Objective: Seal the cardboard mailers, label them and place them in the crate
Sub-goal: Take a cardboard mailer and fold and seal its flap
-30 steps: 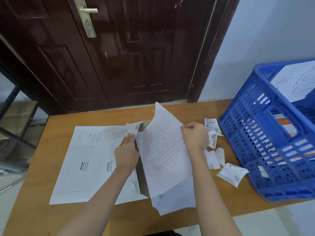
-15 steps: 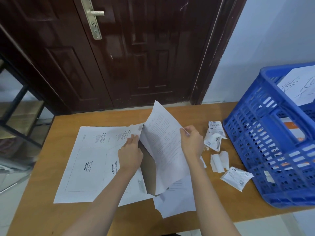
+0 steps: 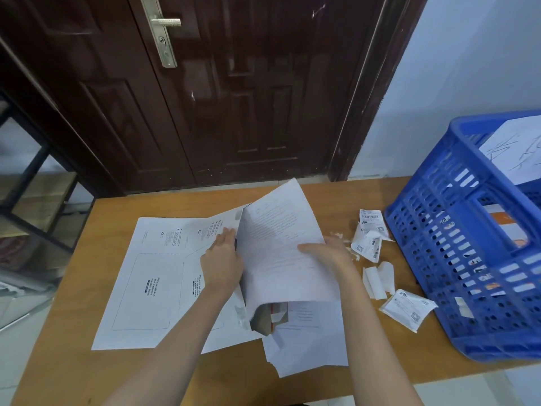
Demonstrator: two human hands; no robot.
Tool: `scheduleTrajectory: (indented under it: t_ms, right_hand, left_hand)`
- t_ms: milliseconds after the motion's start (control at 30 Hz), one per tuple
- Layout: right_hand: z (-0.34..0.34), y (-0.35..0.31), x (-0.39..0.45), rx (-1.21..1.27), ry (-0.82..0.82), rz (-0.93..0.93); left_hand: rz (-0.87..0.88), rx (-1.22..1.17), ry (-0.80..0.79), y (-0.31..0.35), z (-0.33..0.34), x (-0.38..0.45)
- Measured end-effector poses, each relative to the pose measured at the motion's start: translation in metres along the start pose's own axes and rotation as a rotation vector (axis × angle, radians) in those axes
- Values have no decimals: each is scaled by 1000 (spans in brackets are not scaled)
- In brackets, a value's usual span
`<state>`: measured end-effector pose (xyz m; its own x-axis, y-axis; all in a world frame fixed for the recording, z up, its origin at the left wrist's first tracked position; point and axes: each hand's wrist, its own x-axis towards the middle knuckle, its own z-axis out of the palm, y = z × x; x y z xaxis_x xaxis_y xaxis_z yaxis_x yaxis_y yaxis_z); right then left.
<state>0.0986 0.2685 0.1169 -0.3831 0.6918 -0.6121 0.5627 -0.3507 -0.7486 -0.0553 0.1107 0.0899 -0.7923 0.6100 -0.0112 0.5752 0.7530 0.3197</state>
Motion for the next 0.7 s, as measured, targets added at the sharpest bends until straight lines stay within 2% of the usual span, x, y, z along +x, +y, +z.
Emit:
scheduleTrajectory:
  t_ms: [200, 367, 700]
  right_hand:
    - [-2, 3, 8, -206, 122, -150]
    - [-5, 2, 9, -283, 207, -227]
    - [17, 9, 6, -44, 59, -99]
  left_hand:
    - [7, 3, 1, -2, -2, -1]
    - [31, -16, 16, -5, -4, -1]
    - [28, -12, 29, -1, -2, 2]
